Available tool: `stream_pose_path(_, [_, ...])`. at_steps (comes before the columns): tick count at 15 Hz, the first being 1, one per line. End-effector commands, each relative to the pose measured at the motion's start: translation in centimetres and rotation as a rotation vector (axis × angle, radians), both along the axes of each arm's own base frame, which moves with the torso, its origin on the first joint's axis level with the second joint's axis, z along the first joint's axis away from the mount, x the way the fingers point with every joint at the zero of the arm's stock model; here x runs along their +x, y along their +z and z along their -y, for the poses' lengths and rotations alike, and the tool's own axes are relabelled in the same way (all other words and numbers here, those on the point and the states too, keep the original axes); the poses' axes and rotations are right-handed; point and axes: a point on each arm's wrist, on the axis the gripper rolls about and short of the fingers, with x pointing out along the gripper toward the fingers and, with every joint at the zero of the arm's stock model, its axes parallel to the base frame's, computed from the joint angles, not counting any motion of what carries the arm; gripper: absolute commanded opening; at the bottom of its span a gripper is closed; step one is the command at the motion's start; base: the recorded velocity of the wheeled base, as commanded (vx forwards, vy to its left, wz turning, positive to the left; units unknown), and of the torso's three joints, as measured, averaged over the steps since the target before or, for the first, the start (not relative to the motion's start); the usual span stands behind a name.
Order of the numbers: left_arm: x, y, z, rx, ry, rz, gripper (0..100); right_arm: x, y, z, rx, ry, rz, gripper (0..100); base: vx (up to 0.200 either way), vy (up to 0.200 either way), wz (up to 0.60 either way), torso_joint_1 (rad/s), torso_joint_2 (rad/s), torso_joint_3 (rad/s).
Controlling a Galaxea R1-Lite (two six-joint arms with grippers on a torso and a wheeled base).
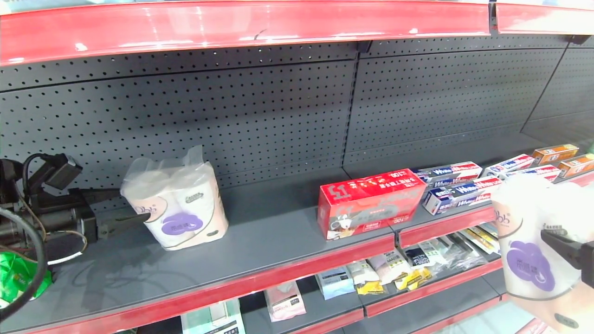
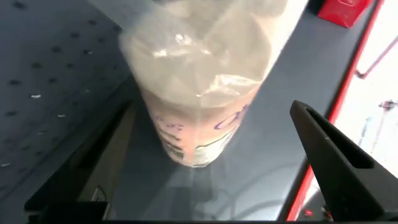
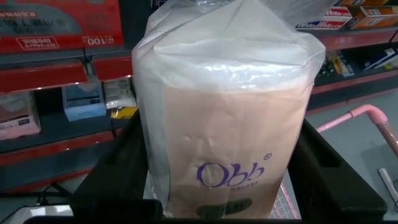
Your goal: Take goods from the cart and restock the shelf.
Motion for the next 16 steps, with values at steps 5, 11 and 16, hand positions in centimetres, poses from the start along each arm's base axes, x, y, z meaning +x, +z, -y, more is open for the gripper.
stream_pose_path(5, [2.9, -1.8, -0.9, -0.029, -0.076, 0.009, 100, 0.2, -0.6, 0.3, -0.017, -0.016, -0.033, 0, 0.0, 0.0, 0.0, 0.0, 0.0, 0.0])
stream_pose_path(11, [4.9, -1.9, -1.1, -0.09, -0.209, 0.075, 100, 0.4, -0.8, 0.5, -0.052, -0.048, -0.053, 0, 0.0, 0.0, 0.0, 0.0, 0.0, 0.0])
stream_pose_path(16, [6.9, -2.6, -0.2, -0.095, -0.269, 0.081, 100, 0.5, -0.8, 0.5, -0.058, -0.053, -0.055, 0, 0.0, 0.0, 0.0, 0.0, 0.0, 0.0])
